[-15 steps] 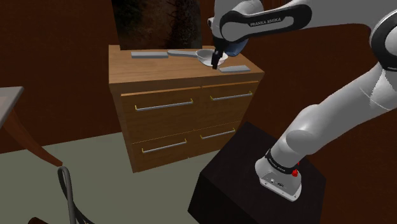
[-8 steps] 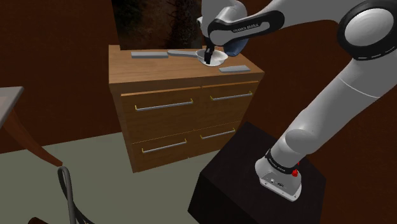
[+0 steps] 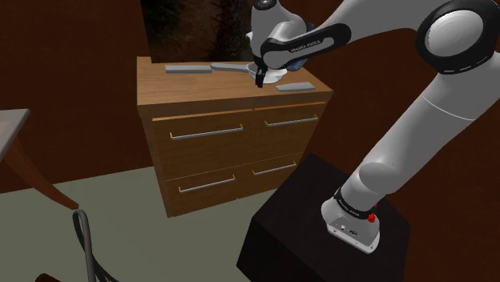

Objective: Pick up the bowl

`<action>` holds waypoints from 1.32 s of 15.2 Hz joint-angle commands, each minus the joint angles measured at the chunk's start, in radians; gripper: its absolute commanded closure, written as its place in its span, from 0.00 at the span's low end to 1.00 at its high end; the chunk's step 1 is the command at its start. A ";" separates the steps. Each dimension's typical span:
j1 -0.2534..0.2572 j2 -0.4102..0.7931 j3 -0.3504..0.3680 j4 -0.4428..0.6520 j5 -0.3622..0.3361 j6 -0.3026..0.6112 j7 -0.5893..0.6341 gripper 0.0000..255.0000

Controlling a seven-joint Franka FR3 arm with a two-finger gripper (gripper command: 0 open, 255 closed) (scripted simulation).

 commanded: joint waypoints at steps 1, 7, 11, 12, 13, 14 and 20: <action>0.000 0.002 0.001 -0.005 -0.003 0.006 0.006 1.00; 0.001 0.000 0.001 -0.006 -0.003 0.005 0.005 1.00; 0.001 -0.003 0.000 0.004 0.002 -0.005 -0.003 1.00; 0.001 -0.007 0.001 0.012 0.007 -0.016 -0.010 1.00; 0.002 -0.012 0.001 0.020 0.012 -0.027 -0.017 1.00; 0.003 -0.016 0.002 0.028 0.016 -0.039 -0.024 1.00; 0.006 -0.037 0.004 0.082 0.040 -0.106 -0.064 1.00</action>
